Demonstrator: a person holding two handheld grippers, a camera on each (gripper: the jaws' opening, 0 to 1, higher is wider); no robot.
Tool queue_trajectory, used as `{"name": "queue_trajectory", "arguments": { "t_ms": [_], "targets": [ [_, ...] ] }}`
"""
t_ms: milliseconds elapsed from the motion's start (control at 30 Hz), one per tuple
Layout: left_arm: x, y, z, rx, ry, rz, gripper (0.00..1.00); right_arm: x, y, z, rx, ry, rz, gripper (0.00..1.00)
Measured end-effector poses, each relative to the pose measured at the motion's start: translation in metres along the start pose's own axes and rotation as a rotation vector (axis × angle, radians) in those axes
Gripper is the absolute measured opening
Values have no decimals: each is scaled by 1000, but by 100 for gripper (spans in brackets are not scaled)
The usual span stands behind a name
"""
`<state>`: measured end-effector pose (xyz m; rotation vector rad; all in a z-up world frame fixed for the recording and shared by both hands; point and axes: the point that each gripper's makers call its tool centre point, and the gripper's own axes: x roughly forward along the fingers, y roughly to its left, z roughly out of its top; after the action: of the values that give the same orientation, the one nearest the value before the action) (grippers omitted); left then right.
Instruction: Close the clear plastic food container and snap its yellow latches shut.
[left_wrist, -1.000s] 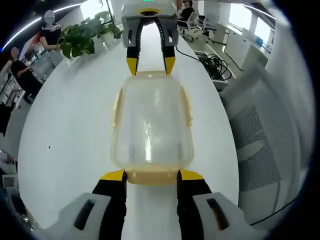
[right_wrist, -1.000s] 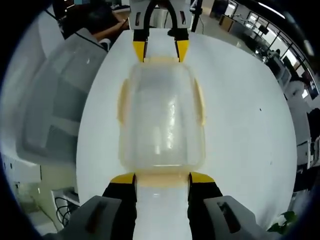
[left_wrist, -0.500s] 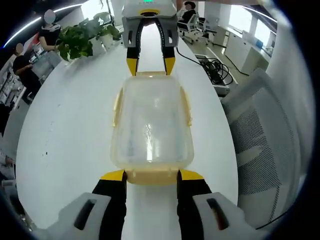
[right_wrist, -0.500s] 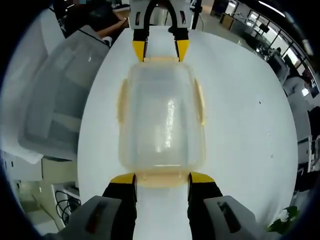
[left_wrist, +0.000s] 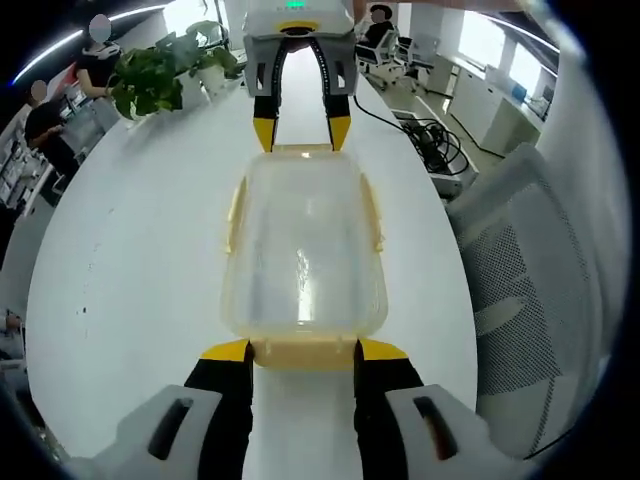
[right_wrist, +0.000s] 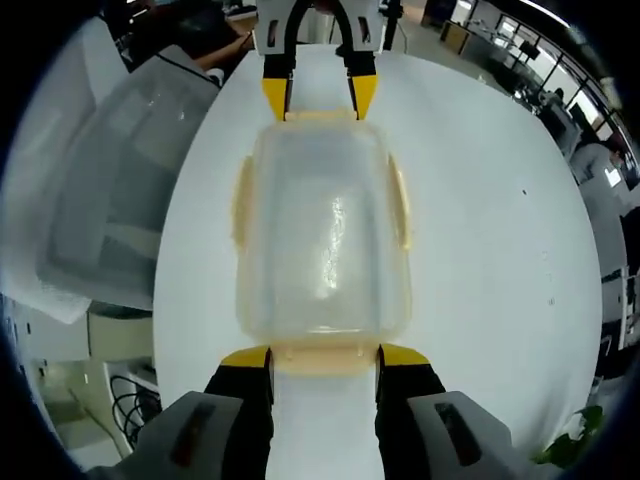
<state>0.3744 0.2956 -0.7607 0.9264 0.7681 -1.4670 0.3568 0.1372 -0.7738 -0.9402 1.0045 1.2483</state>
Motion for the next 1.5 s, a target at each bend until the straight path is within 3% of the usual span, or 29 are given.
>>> {"name": "queue_trajectory", "arguments": {
  "t_ms": [967, 1500],
  "targets": [
    [16, -2, 1, -21, -25, -22, 39, 6, 0, -12, 15, 15, 18, 38],
    [15, 3, -2, -4, -34, -22, 39, 6, -2, -9, 40, -1, 17, 39]
  ]
}}
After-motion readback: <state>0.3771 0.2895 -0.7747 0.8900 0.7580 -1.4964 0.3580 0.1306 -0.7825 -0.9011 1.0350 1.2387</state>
